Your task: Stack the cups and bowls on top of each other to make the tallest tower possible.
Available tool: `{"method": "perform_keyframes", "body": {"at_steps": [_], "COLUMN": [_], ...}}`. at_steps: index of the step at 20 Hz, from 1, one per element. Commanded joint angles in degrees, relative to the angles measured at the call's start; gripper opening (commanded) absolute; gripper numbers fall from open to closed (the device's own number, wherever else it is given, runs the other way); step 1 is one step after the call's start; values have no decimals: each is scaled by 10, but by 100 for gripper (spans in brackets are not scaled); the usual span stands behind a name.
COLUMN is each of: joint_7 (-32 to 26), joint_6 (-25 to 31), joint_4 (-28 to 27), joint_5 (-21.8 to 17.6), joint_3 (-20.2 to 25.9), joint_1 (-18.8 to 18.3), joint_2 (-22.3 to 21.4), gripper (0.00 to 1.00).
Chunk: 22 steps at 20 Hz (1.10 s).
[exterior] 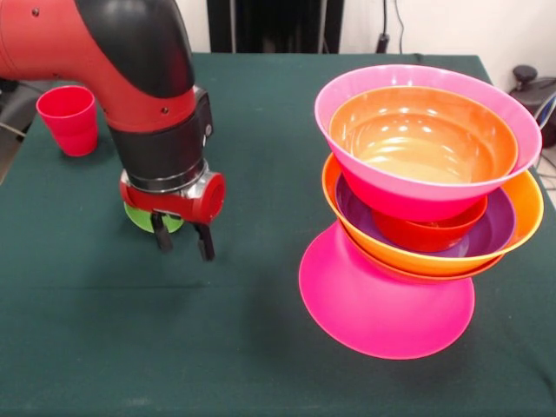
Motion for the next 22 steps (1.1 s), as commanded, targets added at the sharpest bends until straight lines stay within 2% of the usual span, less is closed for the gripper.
{"method": "perform_keyframes", "body": {"at_steps": [1, 9, 13, 22], "joint_7": [-144, -148, -156, -202], "joint_6": [52, 46, 36, 75], "joint_4": [38, 42, 48, 11], "joint_5": [-17, -25, -33, -42], "joint_3": [25, 28, 27, 31], "joint_1": [5, -2, -11, -16], "joint_2": [-40, -43, -23, 17], "gripper": [100, 100, 100, 100]}}
